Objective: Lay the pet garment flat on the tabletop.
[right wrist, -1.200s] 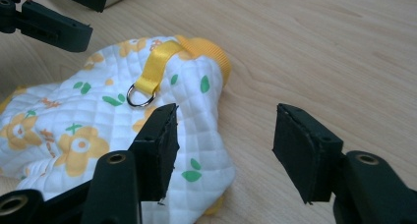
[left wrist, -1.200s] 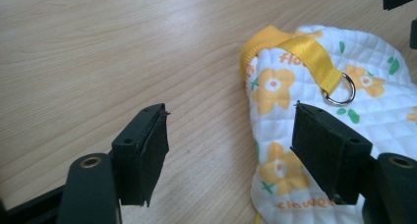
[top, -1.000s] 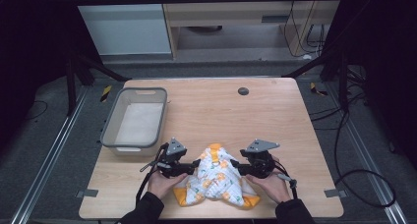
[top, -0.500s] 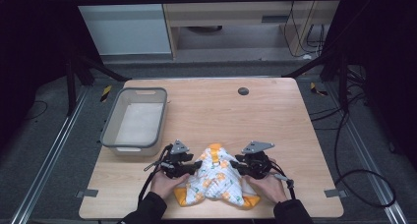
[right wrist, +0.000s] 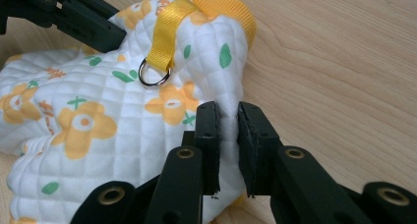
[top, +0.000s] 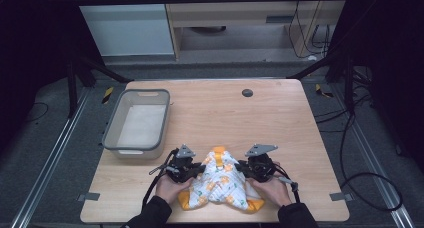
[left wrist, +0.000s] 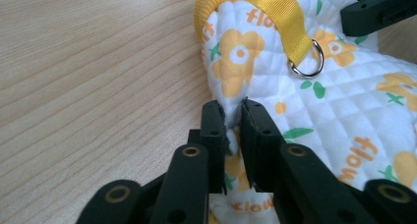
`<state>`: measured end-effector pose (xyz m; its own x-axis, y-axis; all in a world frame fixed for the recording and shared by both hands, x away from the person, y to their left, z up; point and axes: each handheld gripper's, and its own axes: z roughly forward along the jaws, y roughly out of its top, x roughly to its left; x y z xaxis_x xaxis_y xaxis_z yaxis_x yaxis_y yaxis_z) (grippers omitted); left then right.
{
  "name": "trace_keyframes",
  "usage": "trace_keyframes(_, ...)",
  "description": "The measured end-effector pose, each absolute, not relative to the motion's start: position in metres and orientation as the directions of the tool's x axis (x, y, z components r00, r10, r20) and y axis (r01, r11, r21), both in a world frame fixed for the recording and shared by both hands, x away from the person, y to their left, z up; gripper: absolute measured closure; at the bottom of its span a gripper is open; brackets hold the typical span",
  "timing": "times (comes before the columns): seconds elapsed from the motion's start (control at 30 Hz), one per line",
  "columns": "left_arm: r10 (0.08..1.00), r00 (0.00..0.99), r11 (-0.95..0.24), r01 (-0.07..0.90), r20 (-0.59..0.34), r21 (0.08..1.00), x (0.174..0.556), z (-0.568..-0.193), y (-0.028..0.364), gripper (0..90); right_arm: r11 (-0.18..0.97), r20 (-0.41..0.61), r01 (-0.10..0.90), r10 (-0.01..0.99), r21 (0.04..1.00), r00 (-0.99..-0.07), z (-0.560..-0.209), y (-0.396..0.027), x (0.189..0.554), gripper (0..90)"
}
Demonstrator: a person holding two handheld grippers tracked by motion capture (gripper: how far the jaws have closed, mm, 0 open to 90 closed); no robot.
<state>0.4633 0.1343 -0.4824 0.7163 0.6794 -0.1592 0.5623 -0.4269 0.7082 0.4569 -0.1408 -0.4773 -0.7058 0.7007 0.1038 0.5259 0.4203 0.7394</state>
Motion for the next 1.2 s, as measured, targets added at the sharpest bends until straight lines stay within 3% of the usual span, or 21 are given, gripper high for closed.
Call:
trace_keyframes(0.37, 0.681, 0.722, -0.421, 0.526, -0.126, 0.739, 0.456, -0.468, 0.135, 86.8, 0.394, 0.115, 0.512, 0.697, 0.763, -0.708, -0.469, -0.144, 0.453, 83.7)
trace_keyframes(0.93, 0.669, 0.735, -0.31, 0.405, -0.105, 0.86, 0.435, -0.413, 0.146, 87.5, 0.312, 0.068, 0.365, 0.672, 0.877, -0.738, -0.421, -0.149, 0.43, 86.4)
trace_keyframes(1.2, 0.691, 0.722, -0.32, 0.329, -0.018, 0.889, 0.439, -0.387, 0.135, 87.4, 0.256, 0.045, 0.311, 0.703, 0.915, -0.71, -0.401, -0.146, 0.43, 86.7)
